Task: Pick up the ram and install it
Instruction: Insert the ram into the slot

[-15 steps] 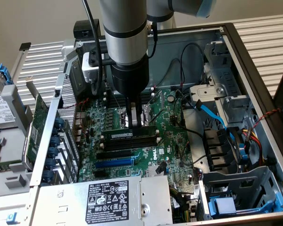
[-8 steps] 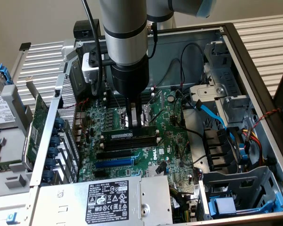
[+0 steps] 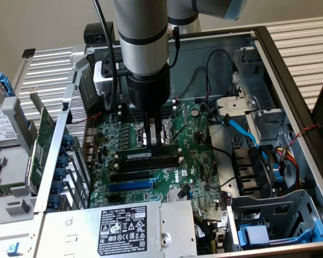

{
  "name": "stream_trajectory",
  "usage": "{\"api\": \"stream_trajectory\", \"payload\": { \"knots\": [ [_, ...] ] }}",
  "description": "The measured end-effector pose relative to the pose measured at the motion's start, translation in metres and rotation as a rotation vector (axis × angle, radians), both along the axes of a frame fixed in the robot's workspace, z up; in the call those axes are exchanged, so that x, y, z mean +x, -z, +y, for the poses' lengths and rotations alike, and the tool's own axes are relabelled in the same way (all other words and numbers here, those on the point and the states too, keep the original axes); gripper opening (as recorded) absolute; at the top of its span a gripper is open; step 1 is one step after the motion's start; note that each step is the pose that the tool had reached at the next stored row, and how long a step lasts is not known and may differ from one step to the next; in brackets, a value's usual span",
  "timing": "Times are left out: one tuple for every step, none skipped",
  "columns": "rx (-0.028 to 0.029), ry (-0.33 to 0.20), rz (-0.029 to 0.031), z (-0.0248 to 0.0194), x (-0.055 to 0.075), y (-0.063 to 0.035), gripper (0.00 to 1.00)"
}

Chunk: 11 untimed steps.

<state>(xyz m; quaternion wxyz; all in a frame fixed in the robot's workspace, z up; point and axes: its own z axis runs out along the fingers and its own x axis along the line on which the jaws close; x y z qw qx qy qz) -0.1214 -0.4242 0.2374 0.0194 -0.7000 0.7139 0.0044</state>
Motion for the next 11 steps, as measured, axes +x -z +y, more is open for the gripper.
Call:
{"api": "stream_trajectory", "payload": {
  "knots": [
    [0.0000, 0.000, 0.0000, 0.0000, 0.0000, 0.0004, 0.14],
    [-0.0002, 0.000, 0.0001, 0.0000, 0.0000, 0.0006, 0.14],
    [-0.0004, 0.000, 0.0002, 0.0000, 0.0000, 0.0007, 0.14],
    [-0.0004, 0.000, 0.0002, 0.0000, 0.0000, 0.0009, 0.14],
    [-0.0002, 0.000, 0.0001, 0.0000, 0.0000, 0.0012, 0.14],
    [-0.0003, 0.000, 0.0001, 0.0000, 0.0000, 0.0013, 0.14],
    [-0.0003, 0.000, 0.0002, 0.0000, 0.0000, 0.0014, 0.14],
    [-0.0002, 0.000, 0.0001, 0.0000, 0.0000, 0.0016, 0.14],
    [-0.0001, 0.000, 0.0001, 0.0000, 0.0000, 0.0018, 0.14],
    [-0.0001, 0.000, 0.0001, 0.0000, -0.0002, 0.0020, 0.14],
    [-0.0001, 0.000, 0.0001, 0.0000, -0.0003, 0.0022, 0.14]
  ]
}}
